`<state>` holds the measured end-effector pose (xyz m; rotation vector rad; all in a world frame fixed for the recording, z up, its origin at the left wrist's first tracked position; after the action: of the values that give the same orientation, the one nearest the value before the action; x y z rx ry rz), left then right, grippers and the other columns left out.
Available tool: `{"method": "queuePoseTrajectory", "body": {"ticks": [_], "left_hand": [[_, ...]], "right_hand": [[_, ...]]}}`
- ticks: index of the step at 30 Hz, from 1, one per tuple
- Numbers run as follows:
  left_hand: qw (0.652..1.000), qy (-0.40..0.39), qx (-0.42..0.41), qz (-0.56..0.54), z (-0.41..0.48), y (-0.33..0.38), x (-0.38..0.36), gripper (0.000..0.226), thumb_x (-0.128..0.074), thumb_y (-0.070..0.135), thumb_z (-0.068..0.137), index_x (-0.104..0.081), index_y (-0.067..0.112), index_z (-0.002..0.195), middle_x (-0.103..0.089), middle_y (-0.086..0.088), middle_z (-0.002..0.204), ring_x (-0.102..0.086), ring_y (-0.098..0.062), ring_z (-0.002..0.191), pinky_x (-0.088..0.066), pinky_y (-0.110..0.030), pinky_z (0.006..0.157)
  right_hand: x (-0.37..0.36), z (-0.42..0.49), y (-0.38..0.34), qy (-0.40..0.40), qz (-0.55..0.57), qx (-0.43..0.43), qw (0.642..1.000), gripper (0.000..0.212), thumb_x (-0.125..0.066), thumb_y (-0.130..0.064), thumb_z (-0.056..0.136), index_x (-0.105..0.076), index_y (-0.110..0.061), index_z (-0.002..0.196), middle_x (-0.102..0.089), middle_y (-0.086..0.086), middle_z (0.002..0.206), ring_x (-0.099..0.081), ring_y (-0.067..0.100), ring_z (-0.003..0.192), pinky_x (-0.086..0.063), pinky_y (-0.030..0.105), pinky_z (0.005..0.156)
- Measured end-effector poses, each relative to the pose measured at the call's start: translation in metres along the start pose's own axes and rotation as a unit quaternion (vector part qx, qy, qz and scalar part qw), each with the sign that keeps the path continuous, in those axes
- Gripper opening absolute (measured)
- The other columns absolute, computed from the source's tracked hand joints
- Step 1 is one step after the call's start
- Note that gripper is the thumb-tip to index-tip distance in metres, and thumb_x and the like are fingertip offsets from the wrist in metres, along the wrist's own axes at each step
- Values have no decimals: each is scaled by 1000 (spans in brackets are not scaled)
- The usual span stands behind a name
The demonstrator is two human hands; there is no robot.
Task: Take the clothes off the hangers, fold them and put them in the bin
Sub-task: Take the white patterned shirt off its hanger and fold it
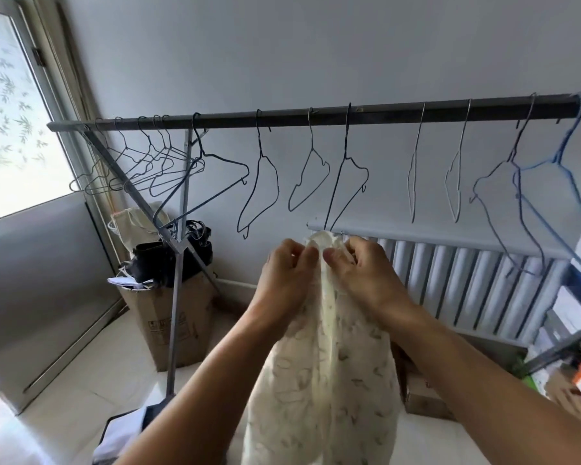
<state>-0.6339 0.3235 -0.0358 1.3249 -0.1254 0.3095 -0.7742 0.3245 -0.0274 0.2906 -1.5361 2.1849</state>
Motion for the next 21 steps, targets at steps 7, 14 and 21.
{"method": "queuePoseTrajectory", "body": {"ticks": [7, 14, 21], "left_hand": [[986, -82, 31, -144, -12, 14, -18, 40, -38, 33, 105, -59, 0, 98, -60, -7, 70, -60, -13, 51, -50, -25, 45], [979, -128, 34, -154, -18, 14, -8, 56, -35, 50, 100, -68, 4, 103, -67, -8, 92, -70, -20, 72, -62, -40, 63], [899, -100, -339, 258, 1, 48, 10, 86, -71, 67, 61, -47, 37, 138, -43, 12, 141, -32, -7, 135, -22, -28, 115]], "right_hand": [[-5, 0, -11, -13, 12, 14, 1000, 38, -42, -44, 100, -59, -13, 85, -59, -5, 69, -57, 8, 63, -38, 16, 52], [-12, -5, -1, -129, 86, 11, 988, 12, -62, -27, 94, -64, -18, 101, -71, 0, 89, -69, 13, 82, -57, 29, 72], [-3, -2, -18, -179, 99, 67, 977, 9, -64, -14, 91, -73, -14, 95, -74, 1, 83, -71, 11, 77, -58, 25, 73]]}}
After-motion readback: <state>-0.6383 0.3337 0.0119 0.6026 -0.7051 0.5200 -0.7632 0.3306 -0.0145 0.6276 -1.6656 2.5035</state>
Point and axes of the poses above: each hand's wrist, its own z-axis towards the middle knuckle, its own x-axis out of the back of the hand, y = z × x, the point moved 7 cm from there along z, towards the middle knuckle
